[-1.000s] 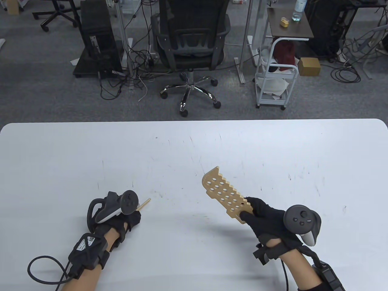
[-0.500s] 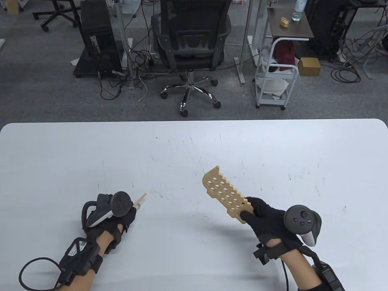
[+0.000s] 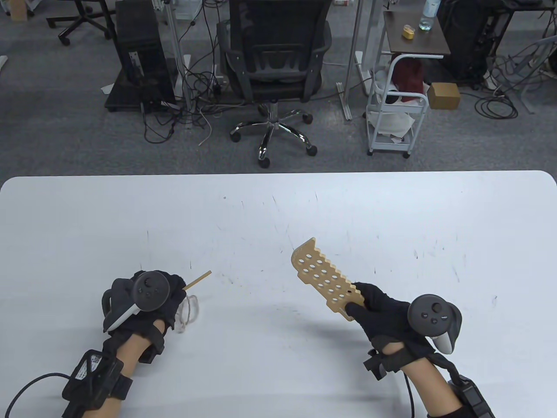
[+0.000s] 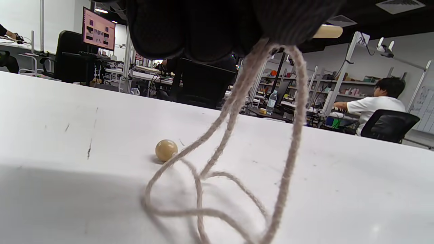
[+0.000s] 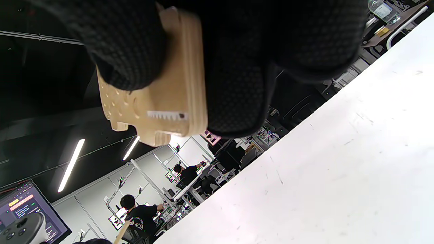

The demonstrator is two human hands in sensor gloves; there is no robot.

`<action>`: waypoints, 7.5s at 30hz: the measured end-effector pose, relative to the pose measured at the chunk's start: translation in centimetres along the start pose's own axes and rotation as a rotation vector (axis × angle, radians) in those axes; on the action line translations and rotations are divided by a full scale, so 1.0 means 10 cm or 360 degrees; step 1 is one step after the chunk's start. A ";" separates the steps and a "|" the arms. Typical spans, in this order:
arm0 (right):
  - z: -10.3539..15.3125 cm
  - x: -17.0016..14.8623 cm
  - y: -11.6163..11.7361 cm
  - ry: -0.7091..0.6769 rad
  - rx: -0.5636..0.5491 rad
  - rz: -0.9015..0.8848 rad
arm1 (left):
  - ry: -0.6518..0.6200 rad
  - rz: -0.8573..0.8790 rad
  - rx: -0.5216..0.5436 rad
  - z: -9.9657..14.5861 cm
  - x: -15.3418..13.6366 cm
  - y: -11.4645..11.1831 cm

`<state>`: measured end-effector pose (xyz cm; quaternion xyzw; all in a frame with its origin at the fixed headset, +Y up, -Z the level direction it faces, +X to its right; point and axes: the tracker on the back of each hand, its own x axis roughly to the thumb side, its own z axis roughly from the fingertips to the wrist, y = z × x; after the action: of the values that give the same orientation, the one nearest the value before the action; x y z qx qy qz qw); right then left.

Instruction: Thread rope through all holes on crocodile lacing toy

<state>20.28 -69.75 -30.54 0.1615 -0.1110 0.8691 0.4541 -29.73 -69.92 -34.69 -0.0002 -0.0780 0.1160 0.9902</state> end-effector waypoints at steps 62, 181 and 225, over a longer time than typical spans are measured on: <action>0.01 0.03 0.04 -0.0008 0.0033 0.0041 | -0.0185 0.0804 0.0270 0.33 0.40 -0.07; 0.29 0.45 0.67 -0.0117 0.0213 -0.0217 | -0.0445 0.1165 -0.0105 0.37 0.82 -0.52; 0.18 0.26 0.46 0.0010 0.0059 -0.0192 | -0.0199 0.1263 0.0304 0.42 0.48 -0.30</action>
<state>15.46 -71.00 -28.12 0.1734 -0.0835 0.8425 0.5031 -25.11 -71.82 -29.78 0.0687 -0.1209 0.4954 0.8575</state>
